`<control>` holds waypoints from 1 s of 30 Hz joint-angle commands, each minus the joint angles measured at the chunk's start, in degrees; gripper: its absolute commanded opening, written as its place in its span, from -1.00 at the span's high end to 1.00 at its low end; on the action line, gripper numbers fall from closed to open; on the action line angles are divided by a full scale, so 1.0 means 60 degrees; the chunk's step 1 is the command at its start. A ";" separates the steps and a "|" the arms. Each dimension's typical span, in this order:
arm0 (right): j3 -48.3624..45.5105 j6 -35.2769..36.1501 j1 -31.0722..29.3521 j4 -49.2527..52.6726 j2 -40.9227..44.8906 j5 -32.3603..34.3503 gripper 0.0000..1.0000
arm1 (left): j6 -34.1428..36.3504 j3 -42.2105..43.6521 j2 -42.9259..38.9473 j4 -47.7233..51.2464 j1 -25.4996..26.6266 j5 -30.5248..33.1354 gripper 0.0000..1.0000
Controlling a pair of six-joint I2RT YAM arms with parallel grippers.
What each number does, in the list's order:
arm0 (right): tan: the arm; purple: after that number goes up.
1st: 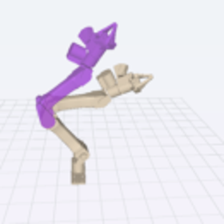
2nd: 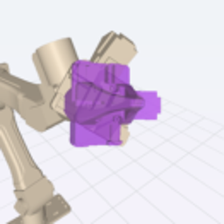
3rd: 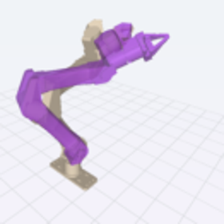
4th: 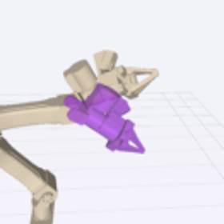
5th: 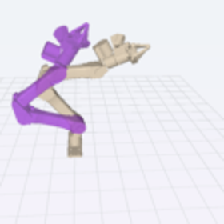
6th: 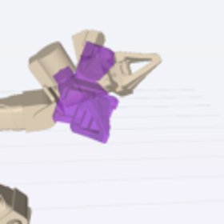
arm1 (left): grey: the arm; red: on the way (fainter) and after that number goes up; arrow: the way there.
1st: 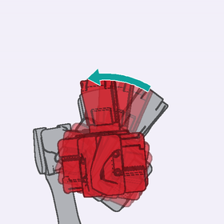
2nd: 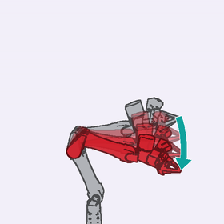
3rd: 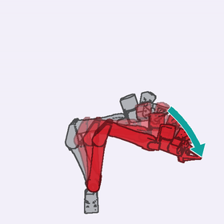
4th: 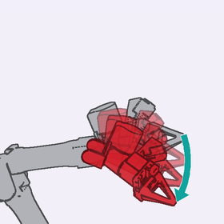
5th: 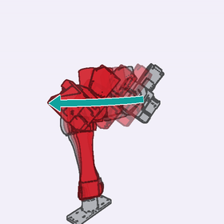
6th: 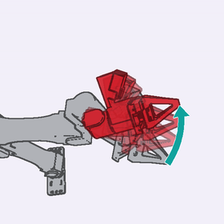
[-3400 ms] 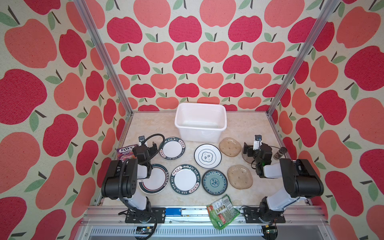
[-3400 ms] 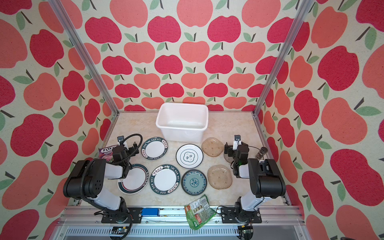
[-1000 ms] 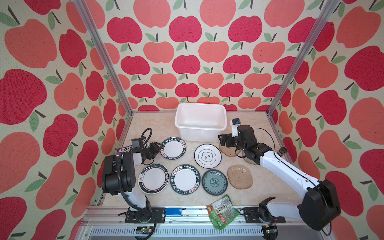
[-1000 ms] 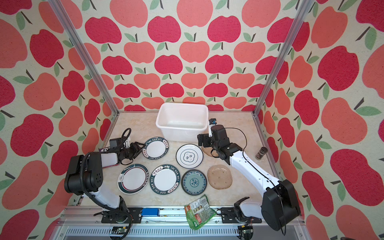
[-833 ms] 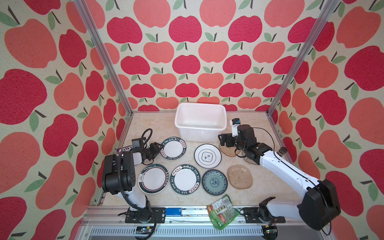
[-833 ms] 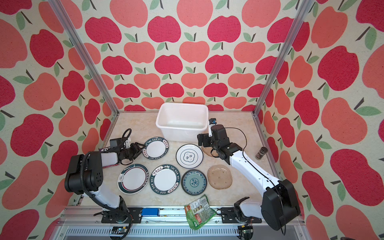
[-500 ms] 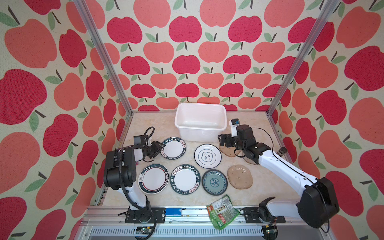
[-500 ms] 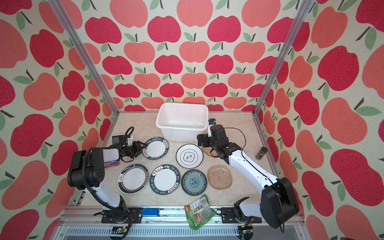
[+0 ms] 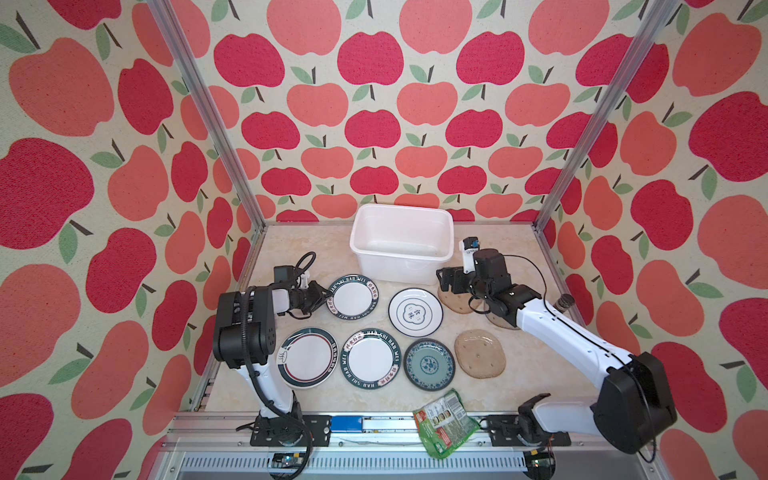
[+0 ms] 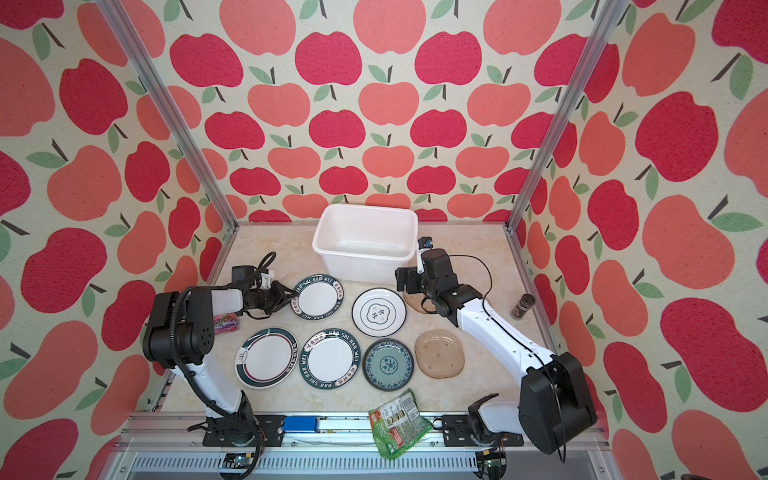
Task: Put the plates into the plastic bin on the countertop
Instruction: 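Carry the plate toward the bin while the right arm moves near the bin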
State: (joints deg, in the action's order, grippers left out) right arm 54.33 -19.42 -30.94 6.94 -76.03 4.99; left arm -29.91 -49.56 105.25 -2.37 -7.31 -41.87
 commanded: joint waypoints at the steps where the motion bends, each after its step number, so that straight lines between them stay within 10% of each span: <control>1: -0.0133 -0.0001 0.0079 -0.0193 0.0068 -0.0114 -0.91 | 0.0155 -0.0192 0.0159 0.0424 0.0049 0.0107 0.71; 4: -0.0115 -0.0029 0.0088 -0.0176 0.0098 -0.0148 -0.92 | 0.0160 -0.0172 0.0158 0.0425 0.0065 0.0115 1.00; 16: 0.0532 -0.0067 0.0130 0.0540 0.0500 -0.0693 -0.92 | -0.0042 0.0506 -0.1344 0.0403 0.0204 -0.0251 1.00; 30: 0.1351 -0.0345 0.0117 0.0784 0.0675 -0.1127 -0.91 | 0.0872 -0.0899 -0.5599 0.5749 0.0587 0.2735 1.00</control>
State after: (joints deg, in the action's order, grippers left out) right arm 60.18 -20.73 -30.61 10.22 -72.88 -1.04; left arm -26.74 -51.18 76.01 20.82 -4.36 -32.34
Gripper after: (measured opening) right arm 0.958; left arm 0.062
